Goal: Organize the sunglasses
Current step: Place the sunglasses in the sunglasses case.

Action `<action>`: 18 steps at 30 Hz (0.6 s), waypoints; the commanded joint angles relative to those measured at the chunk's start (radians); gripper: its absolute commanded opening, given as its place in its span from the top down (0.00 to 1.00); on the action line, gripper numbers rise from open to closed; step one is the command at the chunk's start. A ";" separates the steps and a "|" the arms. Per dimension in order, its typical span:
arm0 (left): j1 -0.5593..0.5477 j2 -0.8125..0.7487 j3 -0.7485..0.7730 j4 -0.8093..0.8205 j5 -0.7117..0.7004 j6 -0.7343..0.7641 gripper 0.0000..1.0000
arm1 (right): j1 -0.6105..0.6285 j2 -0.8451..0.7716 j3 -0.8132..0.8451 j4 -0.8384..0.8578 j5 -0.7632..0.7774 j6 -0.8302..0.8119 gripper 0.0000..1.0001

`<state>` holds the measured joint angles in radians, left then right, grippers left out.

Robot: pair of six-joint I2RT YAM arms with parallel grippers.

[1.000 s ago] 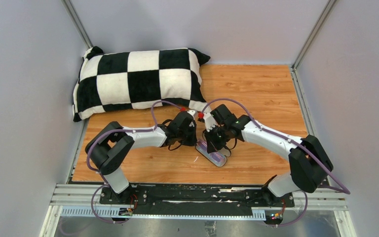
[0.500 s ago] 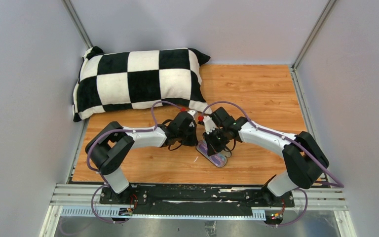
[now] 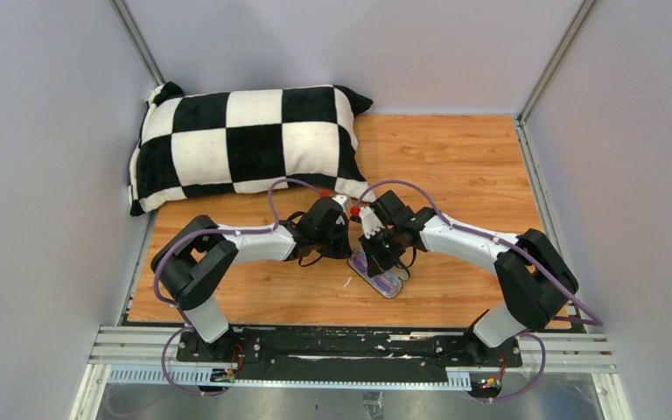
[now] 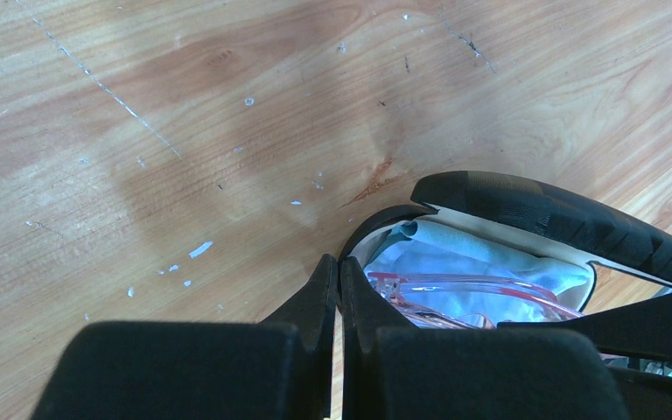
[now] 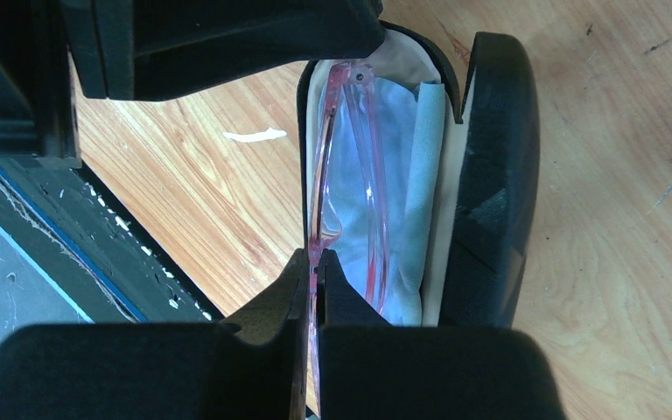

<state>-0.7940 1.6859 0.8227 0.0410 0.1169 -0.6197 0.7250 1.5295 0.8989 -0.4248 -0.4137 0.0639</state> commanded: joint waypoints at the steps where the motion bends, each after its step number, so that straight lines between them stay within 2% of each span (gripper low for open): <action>1: 0.004 0.003 -0.017 -0.012 0.003 0.006 1.00 | 0.013 0.007 -0.033 -0.025 0.019 0.010 0.94; 2: 0.004 0.004 -0.017 -0.012 0.004 0.006 1.00 | 0.013 0.002 -0.034 -0.026 0.025 0.012 0.91; 6: 0.004 0.005 -0.017 -0.012 0.002 0.007 1.00 | 0.013 -0.039 -0.044 -0.016 0.027 0.020 0.87; 9: 0.004 0.005 -0.017 -0.014 0.002 0.005 1.00 | 0.014 -0.079 -0.054 -0.010 0.039 0.027 0.75; 18: 0.004 0.005 -0.022 -0.006 0.007 0.002 1.00 | 0.018 -0.138 -0.052 -0.042 0.058 0.028 0.63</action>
<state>-0.7940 1.6859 0.8188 0.0422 0.1215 -0.6205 0.7250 1.4216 0.8574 -0.4221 -0.3805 0.0879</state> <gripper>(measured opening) 0.018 0.345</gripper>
